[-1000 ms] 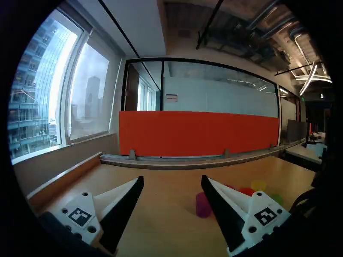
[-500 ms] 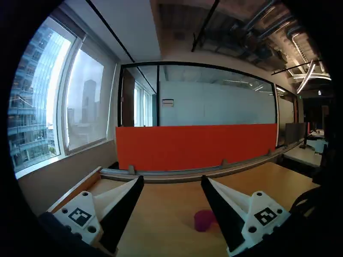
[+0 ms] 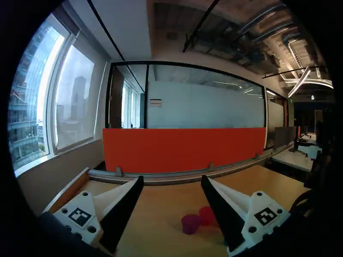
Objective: Pour water
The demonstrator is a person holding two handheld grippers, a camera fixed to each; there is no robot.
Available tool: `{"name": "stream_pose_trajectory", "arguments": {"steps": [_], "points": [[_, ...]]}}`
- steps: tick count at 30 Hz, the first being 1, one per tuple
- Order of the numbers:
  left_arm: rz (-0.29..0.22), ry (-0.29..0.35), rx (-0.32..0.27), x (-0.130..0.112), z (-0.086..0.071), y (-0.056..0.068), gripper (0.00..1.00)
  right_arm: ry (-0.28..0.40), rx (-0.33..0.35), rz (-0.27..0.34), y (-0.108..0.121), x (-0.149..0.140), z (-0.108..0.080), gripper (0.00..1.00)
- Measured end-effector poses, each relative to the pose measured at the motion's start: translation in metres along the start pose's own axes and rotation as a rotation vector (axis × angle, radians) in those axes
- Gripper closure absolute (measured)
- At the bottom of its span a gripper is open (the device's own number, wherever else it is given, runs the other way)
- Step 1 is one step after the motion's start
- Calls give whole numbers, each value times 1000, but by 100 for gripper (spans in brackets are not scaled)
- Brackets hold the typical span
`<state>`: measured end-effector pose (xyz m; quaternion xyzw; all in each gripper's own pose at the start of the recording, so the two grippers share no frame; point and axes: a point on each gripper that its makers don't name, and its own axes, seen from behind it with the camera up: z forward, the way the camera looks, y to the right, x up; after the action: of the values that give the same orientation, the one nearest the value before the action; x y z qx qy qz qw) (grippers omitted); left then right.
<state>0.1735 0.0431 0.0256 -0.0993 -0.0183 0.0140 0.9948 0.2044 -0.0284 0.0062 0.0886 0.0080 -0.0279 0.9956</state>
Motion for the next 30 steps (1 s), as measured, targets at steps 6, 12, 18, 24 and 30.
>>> {"name": "stream_pose_trajectory", "arguments": {"steps": [6,12,18,24,30], "points": [[-20,6,-126,5,1,26,1,0,106,-2,-18,4,0,1],[-15,9,-252,12,-2,57,0,-12,256,-1,-52,7,-6,1],[-24,25,-369,21,-8,85,0,-19,392,67,-80,17,-14,1],[-19,29,-441,24,-12,101,1,-8,466,73,-91,24,-19,1],[-13,26,-478,24,-12,107,0,-16,485,18,-95,23,-22,1]]}}
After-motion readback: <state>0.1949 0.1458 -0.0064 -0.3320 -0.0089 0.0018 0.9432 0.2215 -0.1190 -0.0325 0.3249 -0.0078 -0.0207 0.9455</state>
